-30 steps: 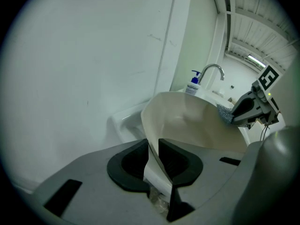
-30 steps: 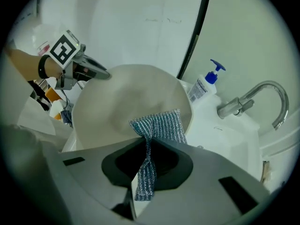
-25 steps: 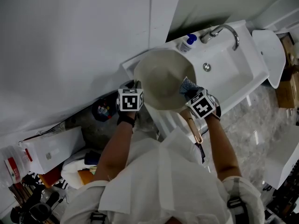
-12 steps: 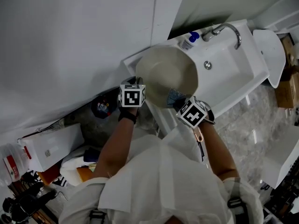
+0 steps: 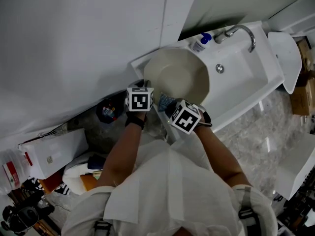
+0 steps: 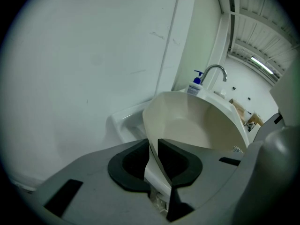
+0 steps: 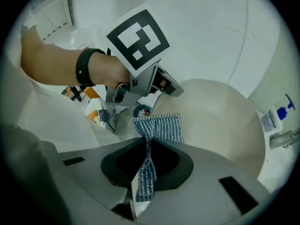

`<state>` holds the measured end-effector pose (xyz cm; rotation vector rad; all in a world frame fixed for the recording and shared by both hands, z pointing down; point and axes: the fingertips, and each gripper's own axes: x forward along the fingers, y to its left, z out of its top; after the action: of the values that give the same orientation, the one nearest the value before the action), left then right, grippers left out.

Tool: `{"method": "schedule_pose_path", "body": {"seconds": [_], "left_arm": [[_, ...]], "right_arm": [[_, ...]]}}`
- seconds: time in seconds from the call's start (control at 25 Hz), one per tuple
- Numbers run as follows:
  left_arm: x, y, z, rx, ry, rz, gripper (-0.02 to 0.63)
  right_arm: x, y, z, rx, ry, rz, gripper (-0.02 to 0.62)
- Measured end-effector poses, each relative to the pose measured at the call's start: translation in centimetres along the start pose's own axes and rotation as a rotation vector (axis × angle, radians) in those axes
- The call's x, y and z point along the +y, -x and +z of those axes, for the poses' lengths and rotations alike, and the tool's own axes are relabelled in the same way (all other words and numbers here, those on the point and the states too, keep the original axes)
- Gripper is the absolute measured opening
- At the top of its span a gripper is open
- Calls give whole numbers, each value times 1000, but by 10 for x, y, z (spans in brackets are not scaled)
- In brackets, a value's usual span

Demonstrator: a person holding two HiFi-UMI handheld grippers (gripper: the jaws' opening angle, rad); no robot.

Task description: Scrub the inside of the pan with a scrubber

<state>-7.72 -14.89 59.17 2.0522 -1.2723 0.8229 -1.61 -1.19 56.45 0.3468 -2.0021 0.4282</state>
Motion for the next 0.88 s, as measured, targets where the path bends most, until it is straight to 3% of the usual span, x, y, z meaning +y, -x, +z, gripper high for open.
{"method": "schedule_pose_path", "body": {"seconds": [0.48, 0.88], "left_arm": [[-1, 2, 2, -8, 5, -37, 75], [4, 15, 20, -75, 9, -56, 84]], "right_arm": [[-29, -37, 36, -62, -146, 104, 40], [-80, -72, 55, -94, -247, 14, 40]]}}
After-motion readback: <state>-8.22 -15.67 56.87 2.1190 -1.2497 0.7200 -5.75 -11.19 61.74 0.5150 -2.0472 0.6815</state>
